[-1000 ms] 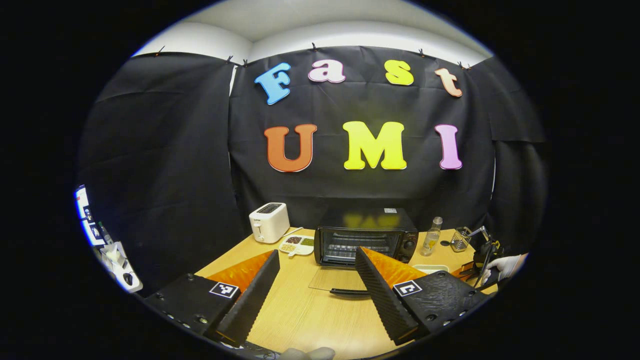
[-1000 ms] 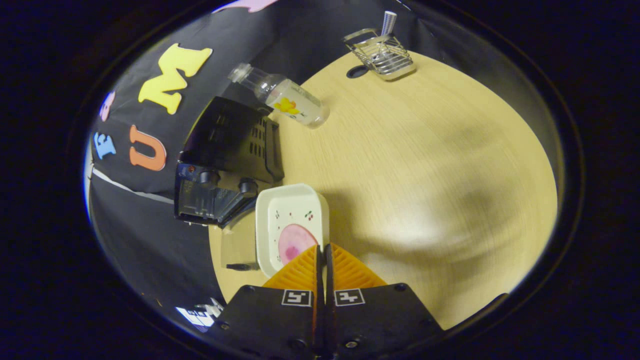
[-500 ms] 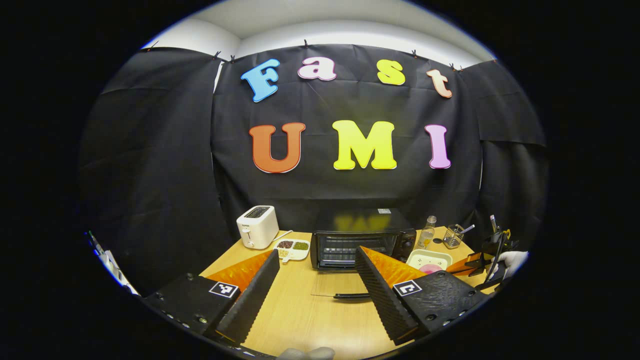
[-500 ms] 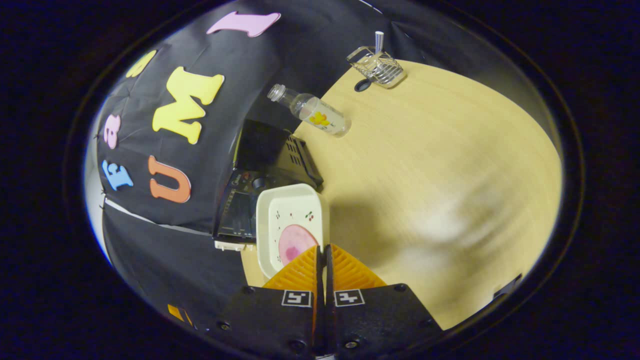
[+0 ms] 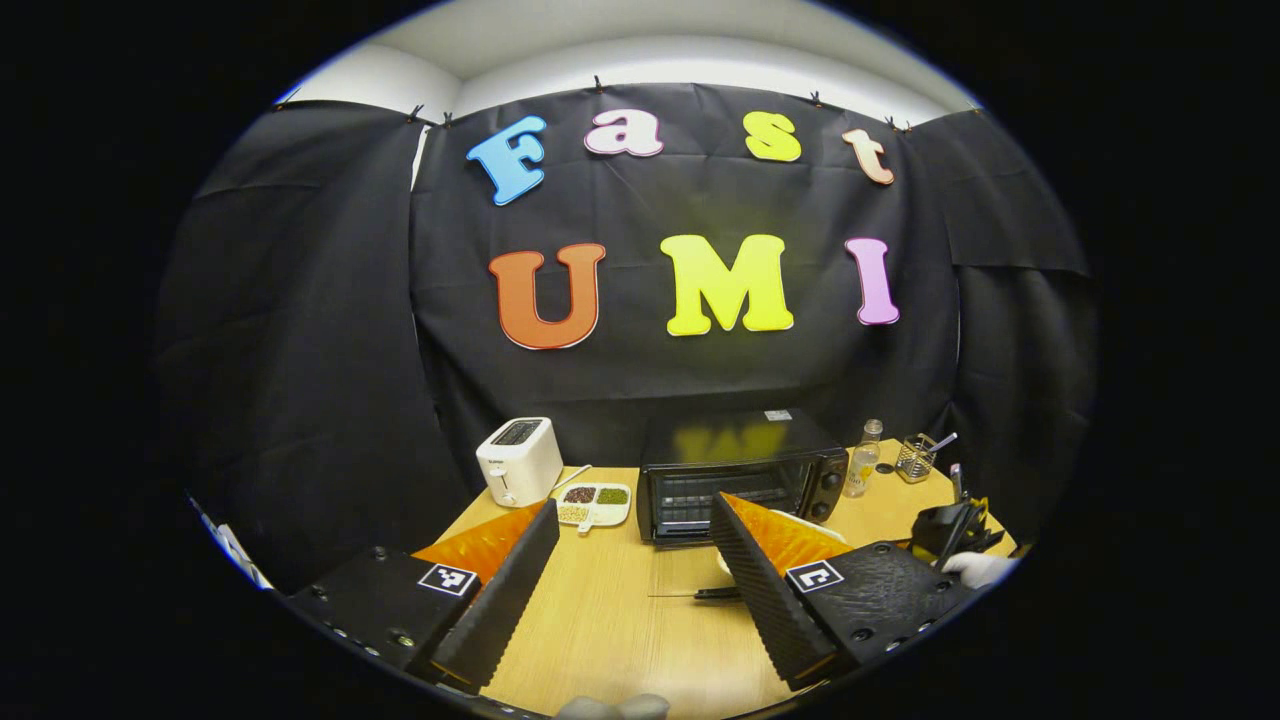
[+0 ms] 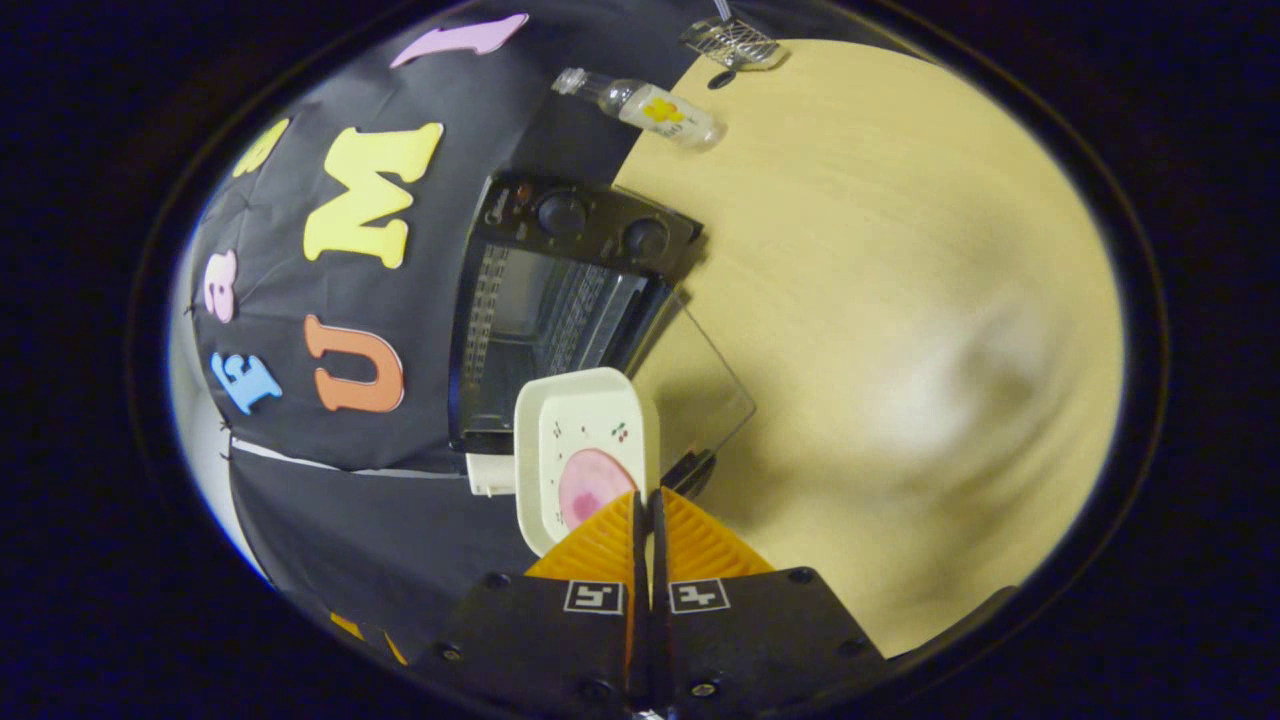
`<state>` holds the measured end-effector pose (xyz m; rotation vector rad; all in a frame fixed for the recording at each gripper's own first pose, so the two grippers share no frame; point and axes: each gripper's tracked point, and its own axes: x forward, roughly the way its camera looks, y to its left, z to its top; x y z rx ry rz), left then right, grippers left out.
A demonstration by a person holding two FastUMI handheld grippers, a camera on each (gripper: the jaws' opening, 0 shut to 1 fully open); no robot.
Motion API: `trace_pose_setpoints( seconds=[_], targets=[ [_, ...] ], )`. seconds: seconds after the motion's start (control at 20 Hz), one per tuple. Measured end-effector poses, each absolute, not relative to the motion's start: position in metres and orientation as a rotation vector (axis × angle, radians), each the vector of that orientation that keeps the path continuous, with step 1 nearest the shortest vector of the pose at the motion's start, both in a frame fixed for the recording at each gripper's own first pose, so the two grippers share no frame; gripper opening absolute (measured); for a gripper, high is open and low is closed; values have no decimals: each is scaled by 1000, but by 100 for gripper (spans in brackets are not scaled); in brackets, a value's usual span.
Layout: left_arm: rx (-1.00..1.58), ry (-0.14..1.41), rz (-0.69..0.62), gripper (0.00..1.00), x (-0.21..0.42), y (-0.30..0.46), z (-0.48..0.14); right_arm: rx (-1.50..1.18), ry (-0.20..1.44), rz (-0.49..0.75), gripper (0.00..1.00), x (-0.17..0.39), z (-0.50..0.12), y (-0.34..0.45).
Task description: Open the electric oven with the left hand, put the food in, and close the electric oven.
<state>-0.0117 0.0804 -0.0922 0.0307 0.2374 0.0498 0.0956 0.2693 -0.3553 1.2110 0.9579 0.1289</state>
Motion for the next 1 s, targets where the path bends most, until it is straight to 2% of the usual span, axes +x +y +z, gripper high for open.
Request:
trace_pose_setpoints(
  seconds=[0.15,0.35,1.0],
  targets=[
    [41,245,55,97,-9,85,-95,1236,977,148,4,107,-363,306],
    [73,253,76,96,-5,97,-98,1248,958,114,4,135,-368,323],
    [57,308,147,97,9,117,-116,1327,738,-25,4,273,-371,286]
  ],
)
